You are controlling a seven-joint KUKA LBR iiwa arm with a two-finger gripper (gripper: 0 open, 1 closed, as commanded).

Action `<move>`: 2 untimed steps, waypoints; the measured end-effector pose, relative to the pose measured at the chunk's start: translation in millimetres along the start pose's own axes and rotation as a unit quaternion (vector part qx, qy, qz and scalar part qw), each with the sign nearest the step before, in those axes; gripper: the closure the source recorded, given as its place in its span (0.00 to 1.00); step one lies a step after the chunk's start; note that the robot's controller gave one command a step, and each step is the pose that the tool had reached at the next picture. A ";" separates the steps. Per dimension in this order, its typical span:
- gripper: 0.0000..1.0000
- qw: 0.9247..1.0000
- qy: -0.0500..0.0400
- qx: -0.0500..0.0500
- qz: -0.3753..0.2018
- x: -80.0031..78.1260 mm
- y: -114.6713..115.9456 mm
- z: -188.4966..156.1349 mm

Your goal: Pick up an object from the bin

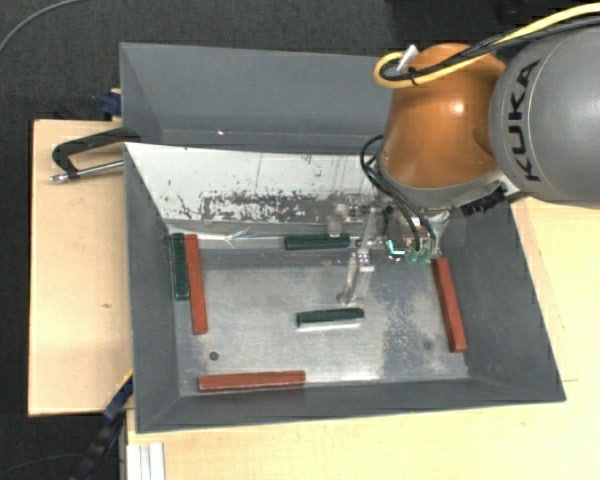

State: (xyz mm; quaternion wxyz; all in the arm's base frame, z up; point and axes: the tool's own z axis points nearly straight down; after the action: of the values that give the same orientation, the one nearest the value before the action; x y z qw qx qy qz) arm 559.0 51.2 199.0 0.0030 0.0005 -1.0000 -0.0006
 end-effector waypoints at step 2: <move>0.00 0.999 -0.008 0.000 -0.043 23.8 8.3 96.4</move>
Offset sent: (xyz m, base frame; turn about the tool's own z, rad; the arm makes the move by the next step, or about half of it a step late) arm -0.0379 -0.0082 -0.1290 -0.0559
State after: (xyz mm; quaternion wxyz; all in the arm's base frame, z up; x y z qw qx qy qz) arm 534.7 59.6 102.8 -0.0050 0.0436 -0.9990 -0.0010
